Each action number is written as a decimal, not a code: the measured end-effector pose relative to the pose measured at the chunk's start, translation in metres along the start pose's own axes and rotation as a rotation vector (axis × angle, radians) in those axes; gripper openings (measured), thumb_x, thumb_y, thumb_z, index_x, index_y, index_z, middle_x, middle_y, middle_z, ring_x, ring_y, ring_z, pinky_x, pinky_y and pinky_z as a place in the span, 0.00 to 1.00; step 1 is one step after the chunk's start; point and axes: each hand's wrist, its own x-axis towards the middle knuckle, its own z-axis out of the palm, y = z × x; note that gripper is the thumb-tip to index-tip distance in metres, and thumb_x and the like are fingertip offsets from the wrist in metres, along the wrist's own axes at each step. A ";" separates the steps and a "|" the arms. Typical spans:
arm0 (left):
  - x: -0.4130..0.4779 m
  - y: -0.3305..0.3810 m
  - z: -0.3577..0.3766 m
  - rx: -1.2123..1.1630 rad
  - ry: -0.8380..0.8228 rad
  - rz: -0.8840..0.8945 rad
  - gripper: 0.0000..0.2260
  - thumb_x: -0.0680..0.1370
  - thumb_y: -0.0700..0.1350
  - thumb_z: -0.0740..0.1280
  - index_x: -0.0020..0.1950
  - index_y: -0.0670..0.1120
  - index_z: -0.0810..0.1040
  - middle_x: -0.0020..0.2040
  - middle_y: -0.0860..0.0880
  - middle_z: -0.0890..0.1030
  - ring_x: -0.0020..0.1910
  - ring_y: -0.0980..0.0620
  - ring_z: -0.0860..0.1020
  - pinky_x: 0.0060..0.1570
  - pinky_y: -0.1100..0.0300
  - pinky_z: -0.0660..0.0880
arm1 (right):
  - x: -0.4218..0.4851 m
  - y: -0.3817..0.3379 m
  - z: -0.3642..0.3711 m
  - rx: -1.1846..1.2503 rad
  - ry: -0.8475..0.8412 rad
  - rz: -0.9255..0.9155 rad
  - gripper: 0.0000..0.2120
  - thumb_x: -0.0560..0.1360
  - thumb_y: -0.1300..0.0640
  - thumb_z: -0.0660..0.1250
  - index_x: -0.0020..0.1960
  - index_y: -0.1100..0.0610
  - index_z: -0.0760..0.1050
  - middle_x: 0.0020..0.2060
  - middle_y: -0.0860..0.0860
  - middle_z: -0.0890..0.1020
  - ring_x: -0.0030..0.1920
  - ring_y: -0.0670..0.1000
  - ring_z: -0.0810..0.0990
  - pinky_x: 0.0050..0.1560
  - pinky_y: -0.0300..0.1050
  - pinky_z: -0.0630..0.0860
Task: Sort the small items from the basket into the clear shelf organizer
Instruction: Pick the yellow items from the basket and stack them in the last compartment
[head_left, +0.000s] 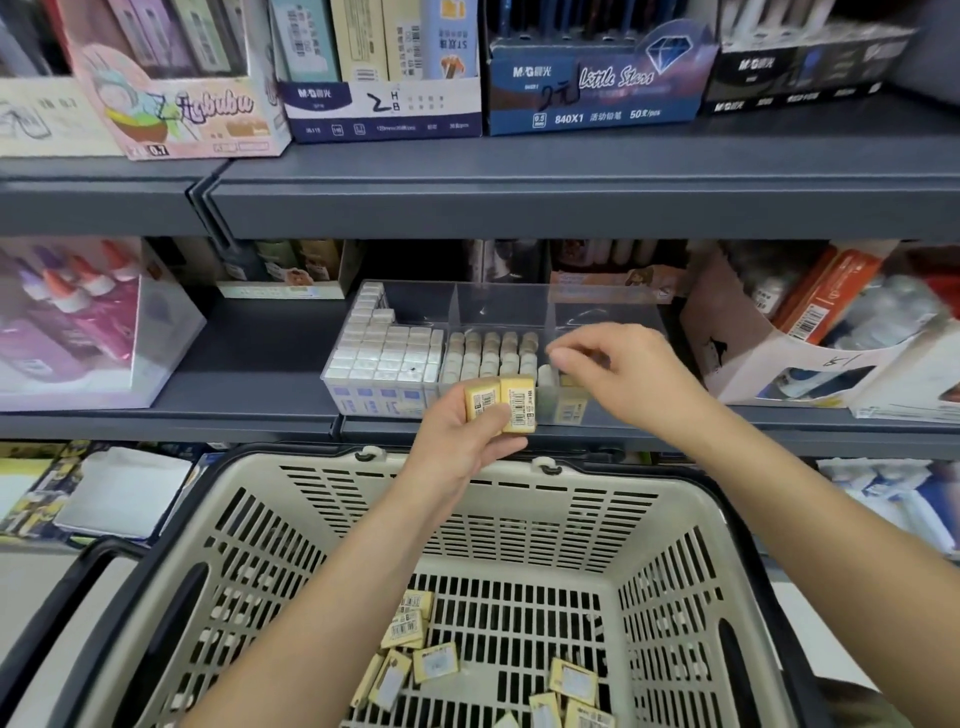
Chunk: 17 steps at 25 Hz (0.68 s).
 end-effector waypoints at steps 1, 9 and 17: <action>-0.001 0.000 0.003 0.017 -0.023 -0.001 0.09 0.78 0.35 0.62 0.53 0.47 0.74 0.48 0.46 0.82 0.47 0.50 0.82 0.42 0.62 0.80 | -0.004 -0.007 0.002 0.041 -0.049 -0.004 0.11 0.76 0.50 0.63 0.54 0.51 0.80 0.44 0.41 0.80 0.41 0.35 0.75 0.42 0.24 0.67; -0.004 -0.001 0.006 0.074 -0.032 0.090 0.05 0.79 0.38 0.61 0.55 0.44 0.70 0.51 0.47 0.83 0.52 0.51 0.81 0.48 0.59 0.80 | 0.007 0.012 -0.034 0.009 0.063 0.133 0.07 0.75 0.55 0.66 0.52 0.52 0.79 0.41 0.45 0.80 0.42 0.48 0.78 0.46 0.36 0.70; -0.015 -0.002 -0.007 0.197 0.052 0.218 0.08 0.76 0.36 0.66 0.52 0.48 0.77 0.46 0.51 0.80 0.45 0.58 0.79 0.44 0.66 0.78 | 0.020 0.034 -0.003 -0.052 -0.119 0.187 0.09 0.76 0.57 0.65 0.55 0.54 0.79 0.47 0.50 0.83 0.46 0.47 0.77 0.50 0.37 0.69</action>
